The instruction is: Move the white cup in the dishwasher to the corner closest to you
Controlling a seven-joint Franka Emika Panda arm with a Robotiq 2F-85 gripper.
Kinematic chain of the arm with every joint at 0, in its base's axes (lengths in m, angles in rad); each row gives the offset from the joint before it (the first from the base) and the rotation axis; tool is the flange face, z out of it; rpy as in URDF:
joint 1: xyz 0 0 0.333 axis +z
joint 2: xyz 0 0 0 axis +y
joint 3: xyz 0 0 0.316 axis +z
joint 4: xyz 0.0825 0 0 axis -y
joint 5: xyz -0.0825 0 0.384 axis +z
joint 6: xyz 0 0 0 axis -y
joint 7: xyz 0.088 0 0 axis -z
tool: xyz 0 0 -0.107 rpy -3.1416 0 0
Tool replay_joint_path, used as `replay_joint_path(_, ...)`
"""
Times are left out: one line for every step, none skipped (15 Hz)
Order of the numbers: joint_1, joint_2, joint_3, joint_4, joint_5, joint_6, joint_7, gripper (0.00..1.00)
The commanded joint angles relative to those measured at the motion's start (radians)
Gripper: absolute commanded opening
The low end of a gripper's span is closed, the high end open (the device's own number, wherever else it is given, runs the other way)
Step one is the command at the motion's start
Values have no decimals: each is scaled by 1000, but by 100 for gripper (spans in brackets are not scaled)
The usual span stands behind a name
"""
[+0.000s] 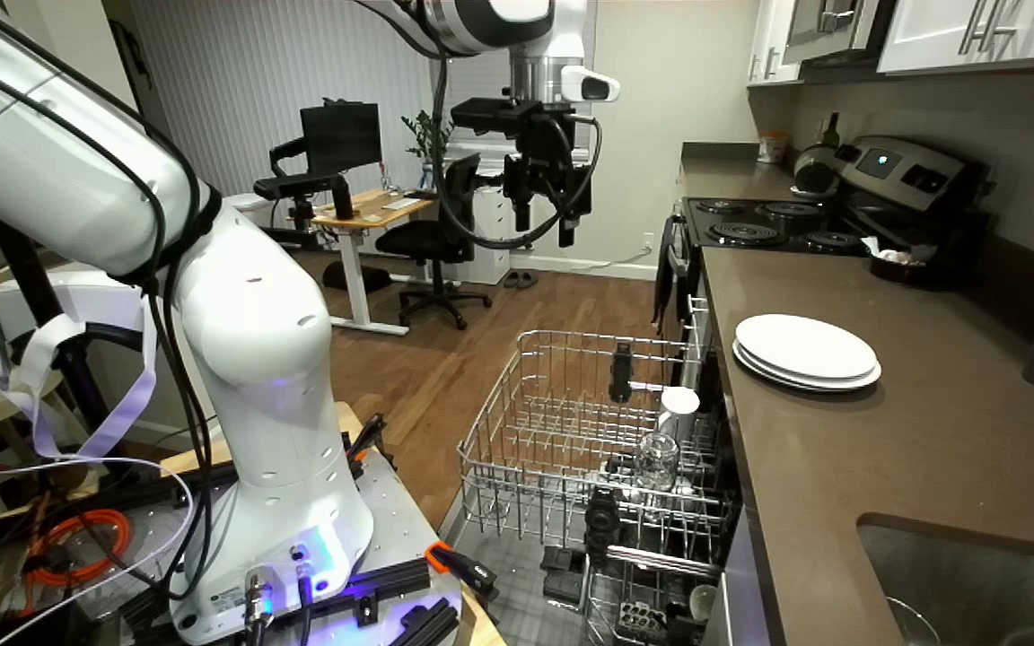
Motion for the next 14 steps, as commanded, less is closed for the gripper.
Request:
replay_joint_path(-3,0,3,2,1,-2,-1,100)
replay_joint_path(-3,0,3,2,1,-2,-1,100)
replay_joint_path(-3,0,3,2,1,-2,-1,100)
replay_joint_path(-3,0,3,2,1,-2,-1,100)
replay_joint_path(-3,0,3,2,1,-2,-1,100)
replay_joint_path(-3,0,3,2,1,-2,-1,100)
replay_joint_path(-3,0,3,2,1,-2,-1,100)
replay_joint_path(-3,0,3,2,1,-2,-1,100)
replay_joint_path(-3,18,4,11,-9,5,-8,100)
replay_joint_path(-6,47,8,24,-27,15,-15,100)
replay_joint_path(-5,72,8,34,-44,32,-27,100)
replay_joint_path(-7,96,11,44,-58,46,-29,100)
replay_joint_path(-4,130,8,56,-72,73,-40,100)
replay_joint_path(-6,164,10,68,-92,99,-43,100)
